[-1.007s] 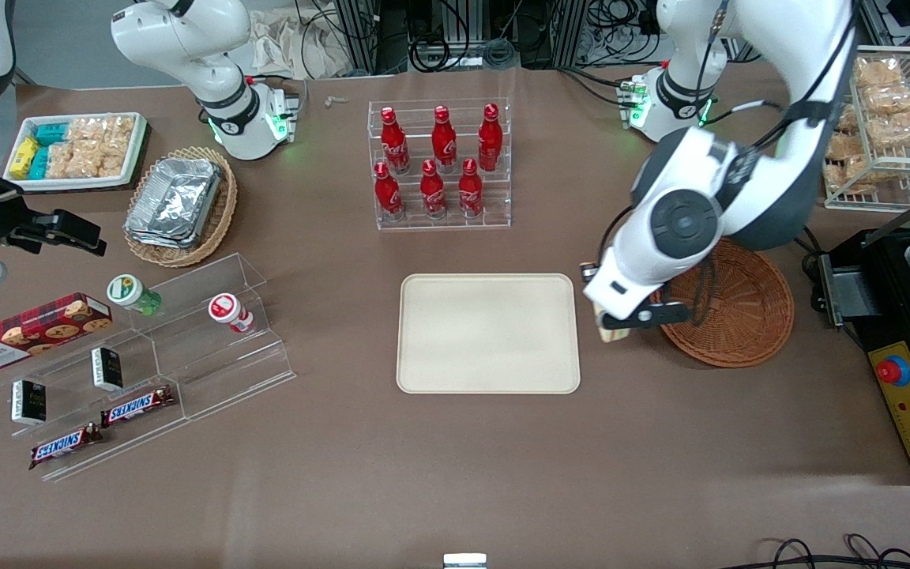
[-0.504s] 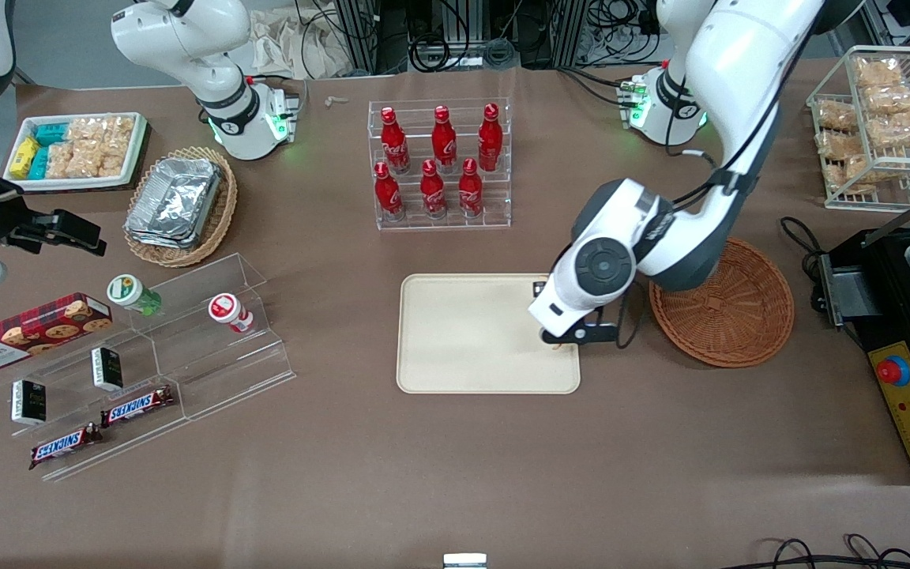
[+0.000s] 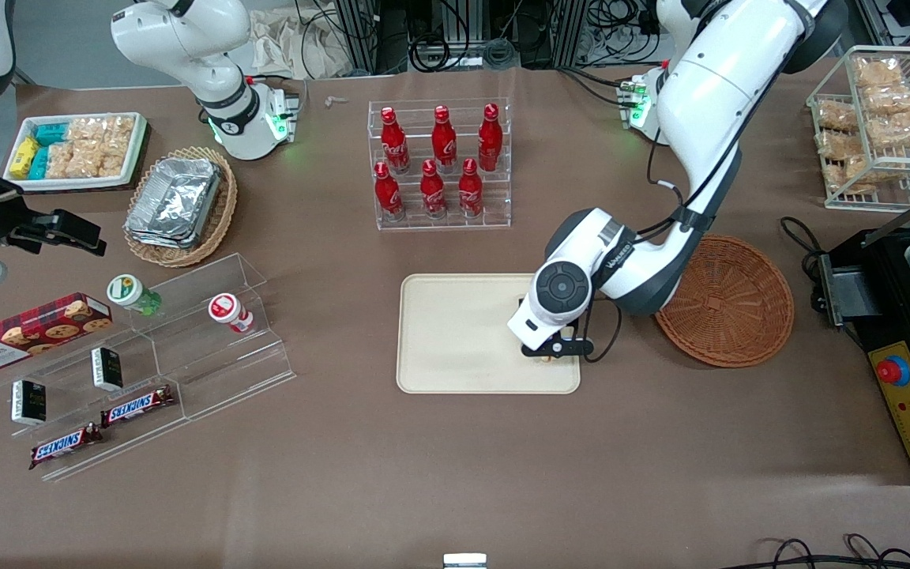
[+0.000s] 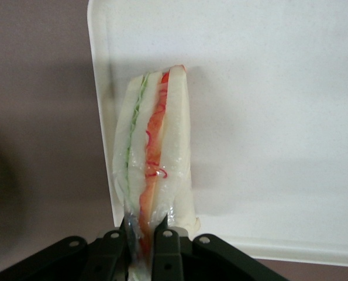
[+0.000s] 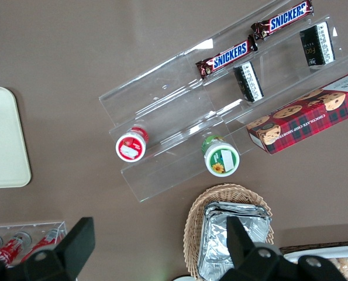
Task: Place sandwich from basket to tray
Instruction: 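Carry the sandwich with the left gripper over the cream tray, then lower the sandwich onto the tray and open the left gripper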
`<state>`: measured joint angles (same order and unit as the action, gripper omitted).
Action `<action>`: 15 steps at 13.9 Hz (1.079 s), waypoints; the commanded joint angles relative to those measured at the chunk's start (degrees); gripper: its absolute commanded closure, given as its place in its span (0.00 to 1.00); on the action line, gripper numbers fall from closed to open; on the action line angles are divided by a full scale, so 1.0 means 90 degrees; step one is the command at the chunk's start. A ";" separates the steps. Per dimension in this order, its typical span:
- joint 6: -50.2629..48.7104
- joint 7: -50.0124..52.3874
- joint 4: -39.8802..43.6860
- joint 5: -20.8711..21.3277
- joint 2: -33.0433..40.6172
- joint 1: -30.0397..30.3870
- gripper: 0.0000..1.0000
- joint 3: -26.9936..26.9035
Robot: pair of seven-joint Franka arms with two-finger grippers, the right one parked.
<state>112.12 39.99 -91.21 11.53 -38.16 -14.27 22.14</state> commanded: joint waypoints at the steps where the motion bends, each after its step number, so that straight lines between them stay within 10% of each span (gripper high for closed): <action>1: -0.0084 0.0137 0.0212 0.0144 -0.0047 -0.0035 0.61 -0.0028; 2: -0.0094 0.0137 0.0212 0.0144 -0.0038 -0.0035 0.18 -0.0038; 3: -0.0104 0.0147 0.0212 0.0135 -0.0018 -0.0025 0.00 -0.0047; 15: -0.2064 -0.0542 0.0465 -0.0372 0.1680 0.1096 0.00 -0.0233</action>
<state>97.39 39.04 -87.63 10.39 -26.39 -7.12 19.75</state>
